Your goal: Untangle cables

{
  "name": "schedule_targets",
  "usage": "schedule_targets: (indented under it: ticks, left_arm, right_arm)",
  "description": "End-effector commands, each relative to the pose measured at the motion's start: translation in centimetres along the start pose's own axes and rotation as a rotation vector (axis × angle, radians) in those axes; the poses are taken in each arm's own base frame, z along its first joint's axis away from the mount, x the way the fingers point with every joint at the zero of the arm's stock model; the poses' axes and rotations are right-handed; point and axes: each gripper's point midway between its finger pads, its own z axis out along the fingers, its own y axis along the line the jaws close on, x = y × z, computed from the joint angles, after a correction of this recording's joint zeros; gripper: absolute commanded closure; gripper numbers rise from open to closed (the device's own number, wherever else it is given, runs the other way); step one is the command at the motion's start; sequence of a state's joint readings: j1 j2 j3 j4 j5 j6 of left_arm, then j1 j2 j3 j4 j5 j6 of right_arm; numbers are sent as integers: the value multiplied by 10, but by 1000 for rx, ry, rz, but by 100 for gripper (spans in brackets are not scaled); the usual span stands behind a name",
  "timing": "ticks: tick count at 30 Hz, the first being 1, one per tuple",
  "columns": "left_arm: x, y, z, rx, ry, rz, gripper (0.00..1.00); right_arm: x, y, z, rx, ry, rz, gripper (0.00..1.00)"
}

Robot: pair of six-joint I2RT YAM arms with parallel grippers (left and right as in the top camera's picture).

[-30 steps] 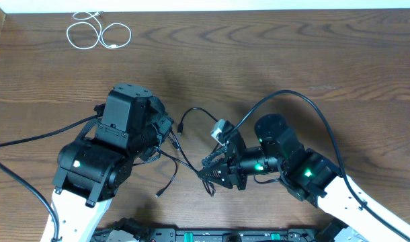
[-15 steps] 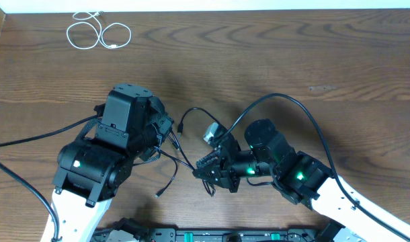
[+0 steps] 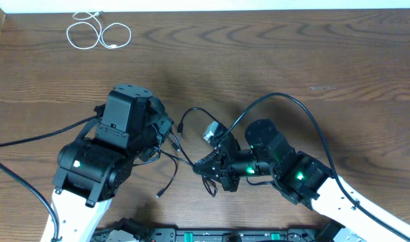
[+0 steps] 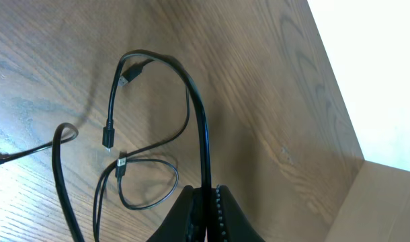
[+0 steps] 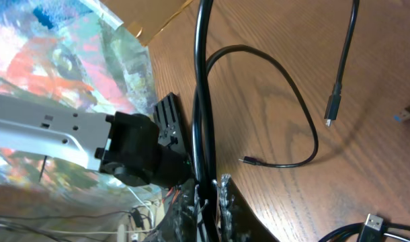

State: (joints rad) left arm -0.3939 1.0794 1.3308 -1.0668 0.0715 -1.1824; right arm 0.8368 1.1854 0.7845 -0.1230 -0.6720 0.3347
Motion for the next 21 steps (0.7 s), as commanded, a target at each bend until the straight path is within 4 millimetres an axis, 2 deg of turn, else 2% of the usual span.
schedule_targets:
  ticks: [1, 9, 12, 18, 21]
  left_arm:
    - [-4, 0, -2, -2, -20, -5, 93]
    - [-3, 1, -2, -8, -19, -5, 92]
    - [-6, 5, -1, -30, -35, -4, 92]
    - [-14, 21, 2, -112, -86, -1, 92]
    - [-17, 24, 2, -129, -103, -1, 92]
  right_arm:
    - [-7, 3, 0, 1, -12, -4, 99]
    - [-14, 7, -1, -12, -36, 53, 99]
    - [-21, 11, -7, -18, -67, 70, 99]
    - [-45, 21, -44, -4, -177, 75, 99]
    - [-49, 9, -68, 79, -230, 119, 99]
